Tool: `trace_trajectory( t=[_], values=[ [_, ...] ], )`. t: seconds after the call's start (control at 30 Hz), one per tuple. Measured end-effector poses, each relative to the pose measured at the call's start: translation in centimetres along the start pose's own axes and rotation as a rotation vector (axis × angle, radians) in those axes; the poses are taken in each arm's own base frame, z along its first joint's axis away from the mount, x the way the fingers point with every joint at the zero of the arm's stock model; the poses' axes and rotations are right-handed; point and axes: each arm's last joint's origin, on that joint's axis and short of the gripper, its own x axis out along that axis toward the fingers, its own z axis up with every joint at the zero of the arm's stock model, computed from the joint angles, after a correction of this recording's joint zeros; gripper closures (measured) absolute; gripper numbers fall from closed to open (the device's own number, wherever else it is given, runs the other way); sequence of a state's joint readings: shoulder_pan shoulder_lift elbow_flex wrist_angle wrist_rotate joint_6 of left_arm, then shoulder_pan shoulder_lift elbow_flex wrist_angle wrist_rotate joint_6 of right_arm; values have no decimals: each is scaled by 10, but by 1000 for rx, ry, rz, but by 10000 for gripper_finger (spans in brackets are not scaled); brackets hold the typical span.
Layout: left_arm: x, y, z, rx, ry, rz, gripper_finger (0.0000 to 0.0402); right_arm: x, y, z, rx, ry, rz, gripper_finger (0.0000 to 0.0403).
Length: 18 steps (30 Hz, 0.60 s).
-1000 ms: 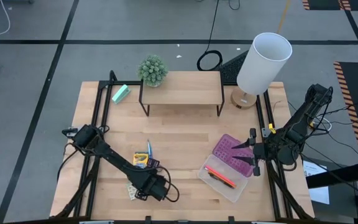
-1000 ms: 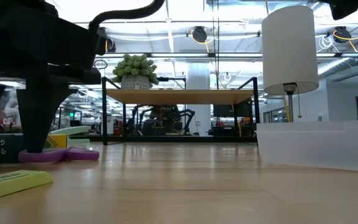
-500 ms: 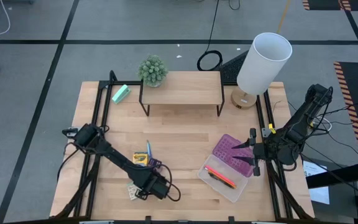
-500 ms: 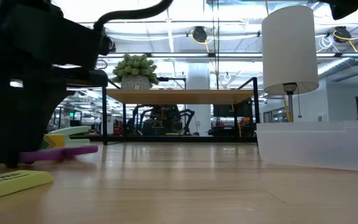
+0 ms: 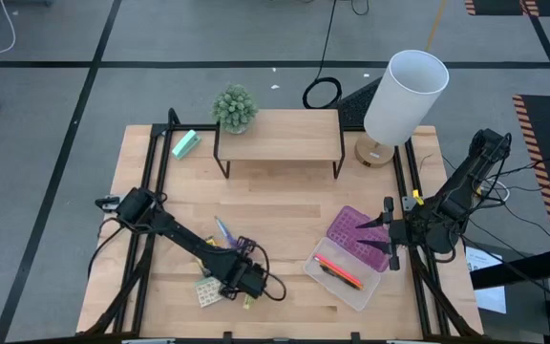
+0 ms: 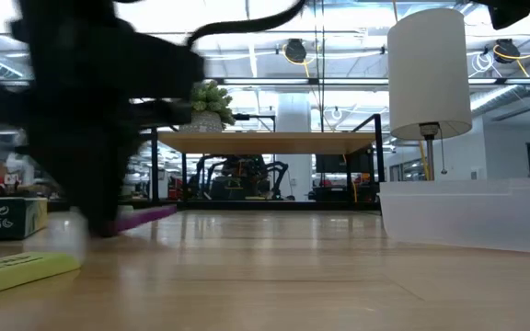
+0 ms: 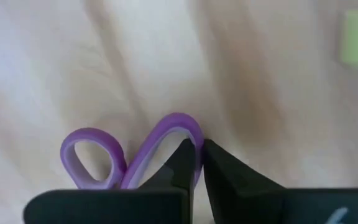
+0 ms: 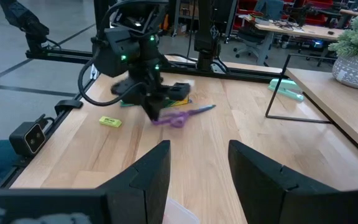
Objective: Pack school essentials
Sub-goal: Put the purple scissors into the purple supply box
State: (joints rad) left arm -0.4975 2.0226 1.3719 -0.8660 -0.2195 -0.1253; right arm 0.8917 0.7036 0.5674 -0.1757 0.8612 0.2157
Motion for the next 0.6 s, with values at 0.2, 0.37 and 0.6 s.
trace_trajectory(
  t=[0.2,0.37,0.6],
  values=[
    [-18,12,10,-22,-60,45,373,0,0,0,6,1,-2,245],
    [-40,27,24,-48,-143,68,372,2,2,0,8,-1,-5,245],
    [-70,48,45,-73,-271,83,371,6,2,-1,1,10,-24,245]
  ],
)
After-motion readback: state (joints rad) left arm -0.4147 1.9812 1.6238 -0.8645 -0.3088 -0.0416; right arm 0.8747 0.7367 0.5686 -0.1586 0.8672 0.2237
